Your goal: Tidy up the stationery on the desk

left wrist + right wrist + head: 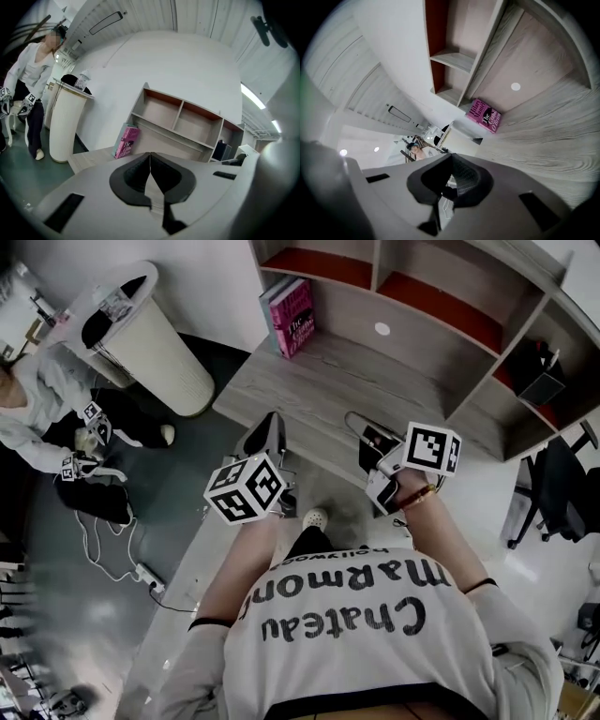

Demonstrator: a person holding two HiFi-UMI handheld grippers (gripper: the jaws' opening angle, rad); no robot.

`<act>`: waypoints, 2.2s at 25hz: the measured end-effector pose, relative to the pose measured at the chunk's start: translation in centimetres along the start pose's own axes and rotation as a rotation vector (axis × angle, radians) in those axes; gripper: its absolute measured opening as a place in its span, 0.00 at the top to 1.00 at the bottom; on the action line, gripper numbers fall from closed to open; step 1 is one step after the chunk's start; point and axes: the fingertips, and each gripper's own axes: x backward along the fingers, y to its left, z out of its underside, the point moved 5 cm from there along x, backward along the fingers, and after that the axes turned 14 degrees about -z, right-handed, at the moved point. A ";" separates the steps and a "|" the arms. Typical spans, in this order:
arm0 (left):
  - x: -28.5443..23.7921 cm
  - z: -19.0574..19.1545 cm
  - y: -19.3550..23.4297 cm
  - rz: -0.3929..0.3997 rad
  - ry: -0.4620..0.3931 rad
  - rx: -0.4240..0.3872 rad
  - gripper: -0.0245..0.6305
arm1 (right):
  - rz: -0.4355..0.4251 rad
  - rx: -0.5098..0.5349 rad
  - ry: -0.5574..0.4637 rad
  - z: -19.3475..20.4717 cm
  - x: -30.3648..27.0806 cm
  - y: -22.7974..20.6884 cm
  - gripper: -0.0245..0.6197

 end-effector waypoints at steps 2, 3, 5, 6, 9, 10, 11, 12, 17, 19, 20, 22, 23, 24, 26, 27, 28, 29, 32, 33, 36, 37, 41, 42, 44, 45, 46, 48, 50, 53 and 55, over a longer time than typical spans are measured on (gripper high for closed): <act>1.6 -0.4 -0.5 0.002 -0.026 -0.017 0.94 | 0.001 0.054 -0.026 0.2 0.4 1.3 0.94; 2.4 -0.7 -0.8 0.001 -0.042 -0.032 0.94 | 0.007 0.083 -0.047 0.2 0.7 1.9 0.94; 3.9 -1.1 -1.2 -0.003 -0.074 -0.058 0.94 | 0.021 0.144 -0.080 0.1 1.3 3.0 0.94; 4.5 -1.2 -1.4 -0.005 -0.086 -0.069 0.94 | 0.030 0.178 -0.093 0.1 1.6 3.6 0.94; 6.0 -1.0 -1.7 -0.014 -0.106 -0.119 0.94 | 0.076 0.299 -0.113 0.3 2.6 4.7 0.94; 6.3 -0.8 -1.8 -0.016 -0.108 -0.136 0.94 | 0.095 0.342 -0.107 0.4 3.0 4.9 0.94; 6.7 -0.7 -1.9 -0.019 -0.109 -0.150 0.94 | 0.115 0.381 -0.098 0.6 3.3 5.1 0.94; 7.0 -0.4 -2.0 -0.020 -0.109 -0.159 0.94 | 0.136 0.415 -0.087 0.7 3.7 5.1 0.94; 7.9 1.3 -2.4 -0.024 -0.094 -0.184 0.94 | 0.224 0.501 -0.019 2.0 5.2 4.7 0.94; 8.1 1.8 -2.4 -0.026 -0.088 -0.189 0.94 | 0.243 0.517 0.007 2.5 5.6 4.5 0.94; 8.2 2.1 -2.4 -0.026 -0.086 -0.193 0.94 | 0.254 0.528 0.016 2.6 5.8 4.4 0.94; 8.3 2.3 -2.5 -0.025 -0.083 -0.200 0.94 | 0.276 0.550 0.027 2.7 6.2 4.3 0.94; 8.4 2.4 -2.6 -0.024 -0.082 -0.202 0.94 | 0.285 0.559 0.029 2.7 6.3 4.2 0.94; 8.4 2.6 -2.7 -0.023 -0.081 -0.203 0.94 | 0.294 0.566 0.030 2.8 6.4 4.1 0.94; 8.5 2.9 -2.7 -0.022 -0.077 -0.200 0.94 | 0.305 0.579 0.039 3.2 6.5 4.0 0.94; 8.6 3.1 -2.7 -0.022 -0.076 -0.199 0.94 | 0.308 0.587 0.047 3.4 6.4 4.0 0.94; 8.6 3.2 -2.7 -0.020 -0.074 -0.198 0.94 | 0.312 0.597 0.055 3.7 6.4 3.9 0.94; 8.6 3.3 -2.7 -0.017 -0.073 -0.198 0.94 | 0.317 0.606 0.061 3.8 6.4 3.9 0.94; 8.6 3.5 -2.9 -0.005 -0.069 -0.198 0.94 | 0.333 0.628 0.076 4.2 6.2 3.9 0.94; 8.5 3.5 -2.8 -0.003 -0.068 -0.199 0.94 | 0.337 0.635 0.083 4.3 6.1 3.8 0.94; 8.5 3.6 -2.6 -0.003 -0.066 -0.197 0.94 | 0.343 0.649 0.096 4.6 6.0 3.7 0.94; 8.4 3.7 -2.5 -0.003 -0.064 -0.194 0.94 | 0.344 0.649 0.096 4.6 5.9 3.7 0.94; 8.3 3.8 -2.5 -0.002 -0.060 -0.188 0.94 | 0.348 0.649 0.095 4.5 5.9 3.5 0.94; 8.3 3.8 -2.4 -0.001 -0.058 -0.187 0.94 | 0.348 0.648 0.096 4.5 5.8 3.5 0.94; 8.3 3.9 -2.2 -0.001 -0.053 -0.184 0.94 | 0.348 0.648 0.105 4.7 5.6 3.5 0.94; 8.3 3.9 -2.1 -0.001 -0.050 -0.183 0.94 | 0.348 0.647 0.110 4.8 5.5 3.4 0.94; 8.3 4.0 -2.1 -0.001 -0.048 -0.182 0.94 | 0.348 0.645 0.114 4.9 5.5 3.4 0.94; 8.3 4.1 -2.1 0.000 -0.044 -0.184 0.94 | 0.347 0.639 0.119 5.0 5.4 3.2 0.94; 8.2 4.1 -2.1 0.001 -0.042 -0.186 0.94 | 0.347 0.637 0.120 5.0 5.4 3.1 0.94; 8.0 4.1 -2.0 0.000 -0.038 -0.184 0.94 | 0.348 0.635 0.119 4.9 5.3 2.9 0.94; 7.8 4.1 -1.9 0.000 -0.037 -0.183 0.94 | 0.352 0.634 0.119 4.7 5.2 2.8 0.94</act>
